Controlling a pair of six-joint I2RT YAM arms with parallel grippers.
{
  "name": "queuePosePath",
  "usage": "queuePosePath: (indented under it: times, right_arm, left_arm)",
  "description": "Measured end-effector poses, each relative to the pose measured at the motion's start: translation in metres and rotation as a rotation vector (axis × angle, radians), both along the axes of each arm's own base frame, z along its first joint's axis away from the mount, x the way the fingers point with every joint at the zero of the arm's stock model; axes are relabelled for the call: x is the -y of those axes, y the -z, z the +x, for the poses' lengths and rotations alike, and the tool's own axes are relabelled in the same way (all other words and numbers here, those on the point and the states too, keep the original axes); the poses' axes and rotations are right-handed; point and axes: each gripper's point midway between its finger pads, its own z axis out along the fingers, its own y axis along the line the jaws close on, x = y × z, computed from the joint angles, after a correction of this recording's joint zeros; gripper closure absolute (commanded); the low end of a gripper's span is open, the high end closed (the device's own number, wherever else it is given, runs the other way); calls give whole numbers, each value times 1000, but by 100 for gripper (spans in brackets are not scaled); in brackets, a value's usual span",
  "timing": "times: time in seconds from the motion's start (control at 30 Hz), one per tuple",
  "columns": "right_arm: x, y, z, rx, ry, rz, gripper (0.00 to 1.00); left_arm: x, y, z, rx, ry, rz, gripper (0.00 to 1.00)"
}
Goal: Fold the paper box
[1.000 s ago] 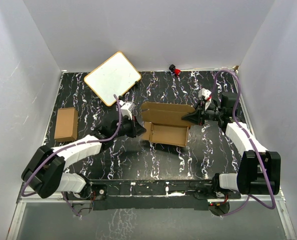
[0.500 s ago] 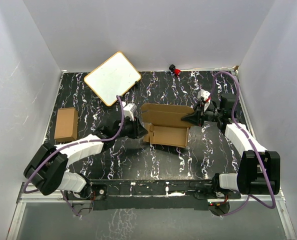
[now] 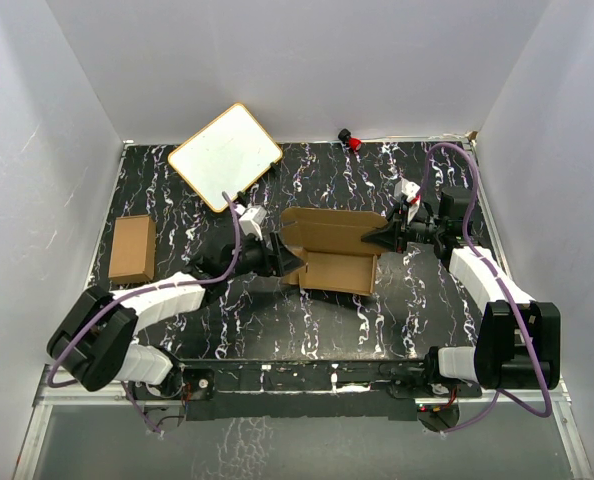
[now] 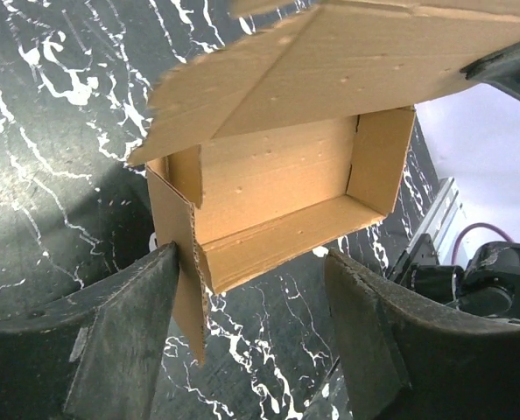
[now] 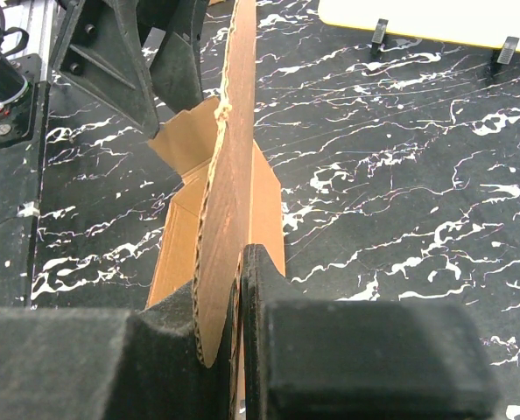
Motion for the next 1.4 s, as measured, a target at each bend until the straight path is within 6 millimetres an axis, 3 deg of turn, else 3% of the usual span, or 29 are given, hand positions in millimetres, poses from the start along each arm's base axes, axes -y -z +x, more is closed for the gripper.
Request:
queuePosePath:
  times: [0.23,0.37,0.57,0.6,0.67,0.77,0.87,1.0,1.13,1.23,1.4]
  right_arm:
    - [0,0,0,1,0,0,92]
    - [0,0,0,3,-1,-1,92]
    - [0,0,0,9,-2,-3,92]
    - [0,0,0,11,-2,-3,92]
    - [0,0,0,15,-3,-4,92]
    - [0,0,1,20,-4,-5,92]
    - [0,0,0,22,-5,-5,92]
    - [0,0,0,24,-8,-4,92]
    - [0,0,0,24,-11,-3,92]
    - [0,0,0,24,-11,-3,92]
    - [0,-1,-1,25,-13,-2,92]
  left_arm:
    - [-20,5,6,-68,-72,-93,33]
    - [-34,-3,13,-70,-119,-132,35]
    - [-71,-44,31,41,-238,-170,62]
    - [-79,-47,34,57,-266,-163,71]
    - [-94,-46,39,71,-318,-129,76]
    - [-107,-29,42,44,-363,-63,78]
    - [-112,2,41,-11,-365,10,78]
    - [-115,50,34,-115,-342,101,80]
    - [-109,84,30,-191,-283,134,81]
    - [-101,100,27,-235,-230,128,81]
    - [-85,98,35,-211,-147,81,80]
